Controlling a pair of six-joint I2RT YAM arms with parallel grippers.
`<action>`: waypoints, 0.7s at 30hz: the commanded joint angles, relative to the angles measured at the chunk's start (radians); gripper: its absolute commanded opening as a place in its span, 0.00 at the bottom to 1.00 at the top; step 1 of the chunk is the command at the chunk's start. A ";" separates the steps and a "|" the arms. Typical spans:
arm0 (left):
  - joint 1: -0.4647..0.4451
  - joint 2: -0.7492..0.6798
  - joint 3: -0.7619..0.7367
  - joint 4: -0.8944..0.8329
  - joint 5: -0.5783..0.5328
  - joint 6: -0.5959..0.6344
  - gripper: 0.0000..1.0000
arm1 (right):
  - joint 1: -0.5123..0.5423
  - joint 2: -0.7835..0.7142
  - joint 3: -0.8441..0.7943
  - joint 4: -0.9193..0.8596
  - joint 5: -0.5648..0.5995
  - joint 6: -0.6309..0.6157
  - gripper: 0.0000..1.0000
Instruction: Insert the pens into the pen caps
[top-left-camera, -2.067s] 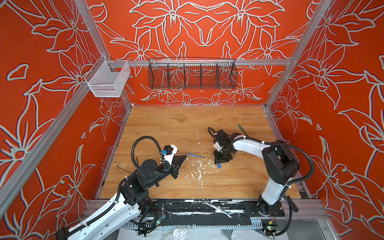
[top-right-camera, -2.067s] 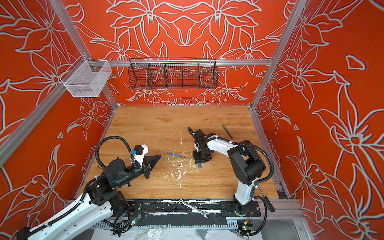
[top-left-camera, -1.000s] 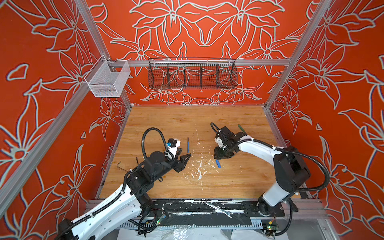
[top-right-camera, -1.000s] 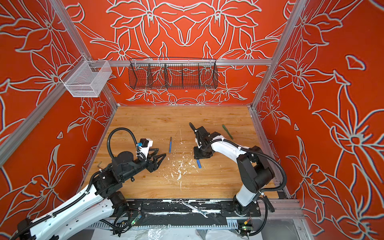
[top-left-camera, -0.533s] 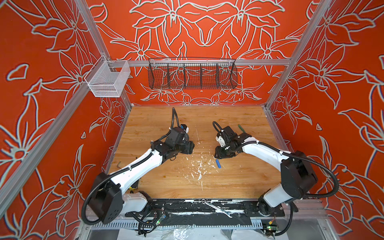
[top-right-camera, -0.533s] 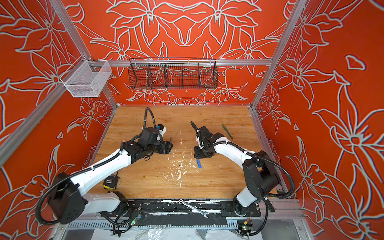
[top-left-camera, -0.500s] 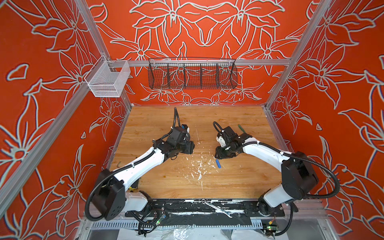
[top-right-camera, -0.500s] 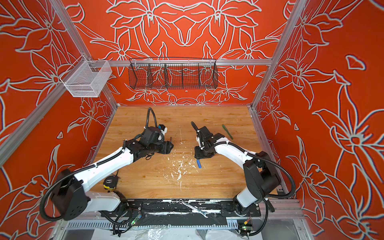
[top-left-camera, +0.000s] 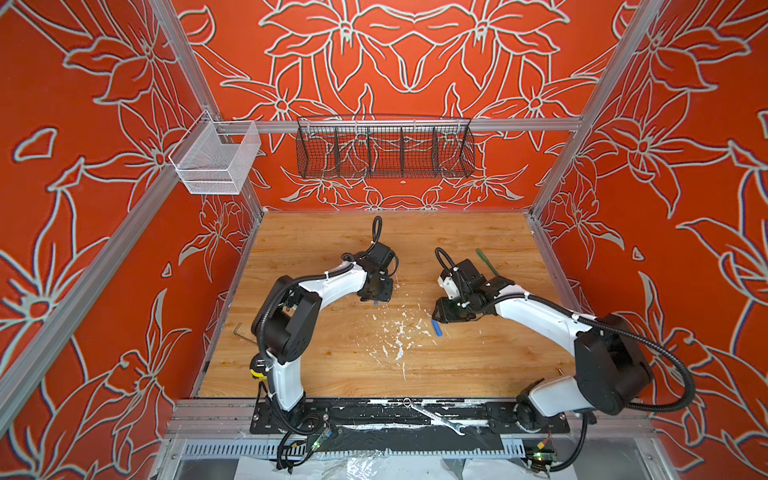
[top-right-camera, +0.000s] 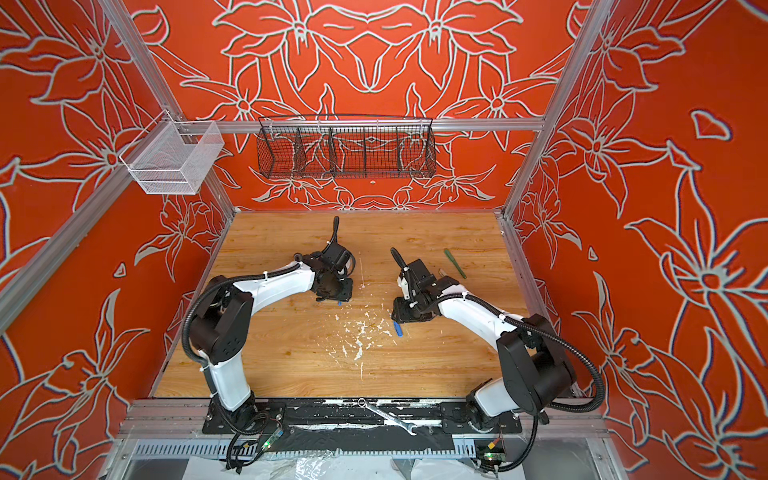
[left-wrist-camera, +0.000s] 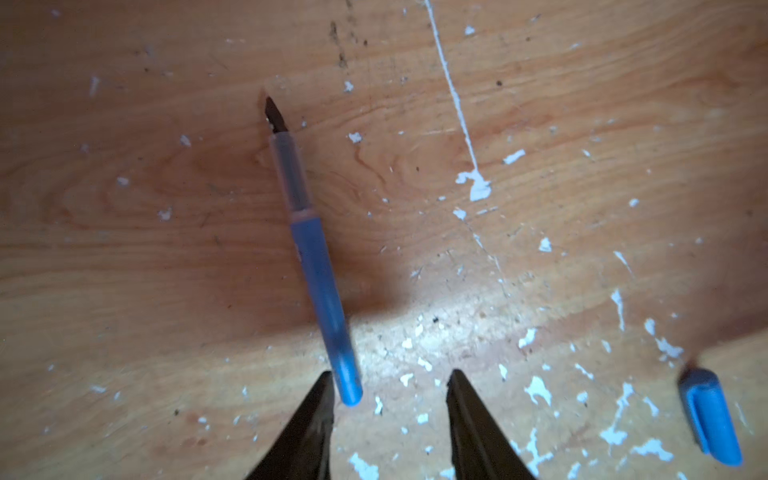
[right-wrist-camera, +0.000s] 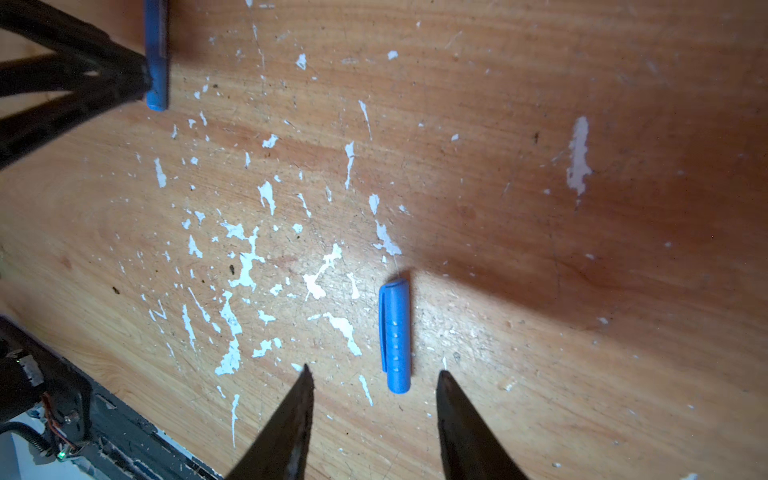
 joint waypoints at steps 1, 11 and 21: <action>0.005 0.017 0.018 -0.068 -0.015 -0.002 0.45 | -0.005 -0.021 -0.020 0.027 -0.026 0.020 0.49; 0.036 0.045 -0.009 -0.023 -0.007 -0.017 0.44 | -0.005 -0.032 -0.047 0.058 -0.042 0.042 0.49; 0.036 0.084 -0.015 -0.015 0.012 -0.014 0.36 | -0.005 -0.029 -0.046 0.051 -0.044 0.046 0.49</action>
